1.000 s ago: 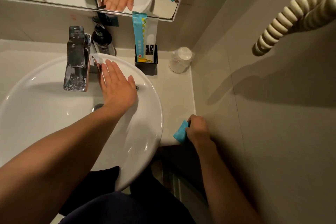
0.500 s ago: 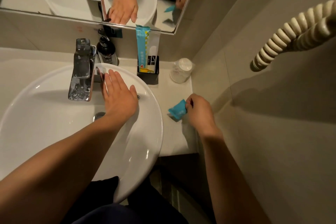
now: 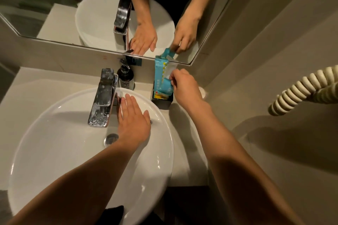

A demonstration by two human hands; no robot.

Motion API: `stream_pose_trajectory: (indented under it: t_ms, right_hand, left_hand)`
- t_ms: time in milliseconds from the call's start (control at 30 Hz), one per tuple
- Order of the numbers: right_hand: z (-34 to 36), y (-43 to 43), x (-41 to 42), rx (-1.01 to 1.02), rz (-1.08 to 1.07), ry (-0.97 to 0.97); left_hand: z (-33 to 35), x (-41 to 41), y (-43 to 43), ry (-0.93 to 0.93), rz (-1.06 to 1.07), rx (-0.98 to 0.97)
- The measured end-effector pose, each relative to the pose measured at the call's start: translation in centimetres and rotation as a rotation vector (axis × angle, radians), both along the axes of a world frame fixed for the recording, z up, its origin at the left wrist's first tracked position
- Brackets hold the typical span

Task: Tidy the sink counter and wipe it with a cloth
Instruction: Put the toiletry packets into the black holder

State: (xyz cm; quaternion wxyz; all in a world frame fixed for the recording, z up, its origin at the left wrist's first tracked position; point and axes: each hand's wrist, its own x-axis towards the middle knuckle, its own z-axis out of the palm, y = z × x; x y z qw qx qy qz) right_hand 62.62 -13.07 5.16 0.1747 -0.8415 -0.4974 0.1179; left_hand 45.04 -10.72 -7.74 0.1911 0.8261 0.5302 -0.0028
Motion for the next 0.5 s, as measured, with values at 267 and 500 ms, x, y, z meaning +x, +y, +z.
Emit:
stream_pose_trajectory:
  t_ms: [267,500]
  right_hand:
    - [-3.4,0.4,-0.6,-0.184,0.048,0.005]
    - [-5.4,0.8,-0.4,-0.3,-0.001,-0.019]
  left_hand:
    - [-0.3,-0.1,-0.1,-0.018,0.012,0.027]
    - [-0.1,0.0,-0.1,-0.004,0.008,0.022]
